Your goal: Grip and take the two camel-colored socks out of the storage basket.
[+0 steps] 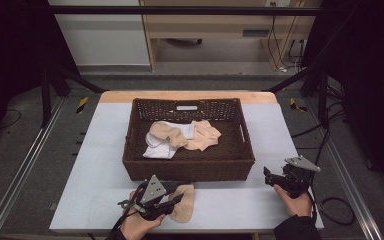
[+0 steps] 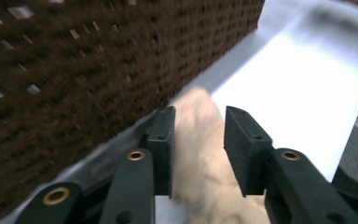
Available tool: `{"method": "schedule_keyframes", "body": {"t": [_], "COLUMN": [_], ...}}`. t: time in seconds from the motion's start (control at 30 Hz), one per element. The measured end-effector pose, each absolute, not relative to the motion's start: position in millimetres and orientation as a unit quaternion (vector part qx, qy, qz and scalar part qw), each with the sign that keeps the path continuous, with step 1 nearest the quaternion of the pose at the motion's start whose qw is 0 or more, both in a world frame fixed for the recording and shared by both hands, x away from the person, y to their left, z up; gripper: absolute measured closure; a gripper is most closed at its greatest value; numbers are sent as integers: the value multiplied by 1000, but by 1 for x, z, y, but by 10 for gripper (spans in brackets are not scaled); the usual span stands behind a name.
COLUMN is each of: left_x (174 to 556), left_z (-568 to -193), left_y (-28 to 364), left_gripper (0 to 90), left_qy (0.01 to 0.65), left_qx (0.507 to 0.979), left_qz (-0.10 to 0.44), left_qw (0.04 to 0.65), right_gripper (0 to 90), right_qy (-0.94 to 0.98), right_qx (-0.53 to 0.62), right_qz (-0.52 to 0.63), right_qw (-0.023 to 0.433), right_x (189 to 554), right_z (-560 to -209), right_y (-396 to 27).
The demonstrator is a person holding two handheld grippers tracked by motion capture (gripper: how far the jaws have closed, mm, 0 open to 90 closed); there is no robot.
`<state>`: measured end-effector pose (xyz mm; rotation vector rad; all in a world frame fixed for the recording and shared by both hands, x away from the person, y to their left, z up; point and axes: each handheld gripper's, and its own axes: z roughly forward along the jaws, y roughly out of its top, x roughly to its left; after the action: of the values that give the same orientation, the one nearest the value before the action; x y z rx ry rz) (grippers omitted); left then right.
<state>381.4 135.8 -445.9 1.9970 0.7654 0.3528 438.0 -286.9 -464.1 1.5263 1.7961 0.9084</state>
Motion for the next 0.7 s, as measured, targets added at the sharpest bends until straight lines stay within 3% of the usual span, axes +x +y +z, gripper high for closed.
{"method": "schedule_keyframes", "body": {"t": [0.33,0.7], "left_x": [384,403], "left_z": [-404,-379], "left_y": [159,177], "left_gripper": [597,585], "left_qy": [329,346], "left_qx": [762,733], "left_qz": [184,213], "left_qw": [527,545], "right_gripper": [49,47], "right_qy": [671,671], "right_qx": [578,578], "right_qz": [349,347], "right_qw": [308,309], "right_x": [438,438], "right_z": [-463,-463], "right_y": [-288,-288]}}
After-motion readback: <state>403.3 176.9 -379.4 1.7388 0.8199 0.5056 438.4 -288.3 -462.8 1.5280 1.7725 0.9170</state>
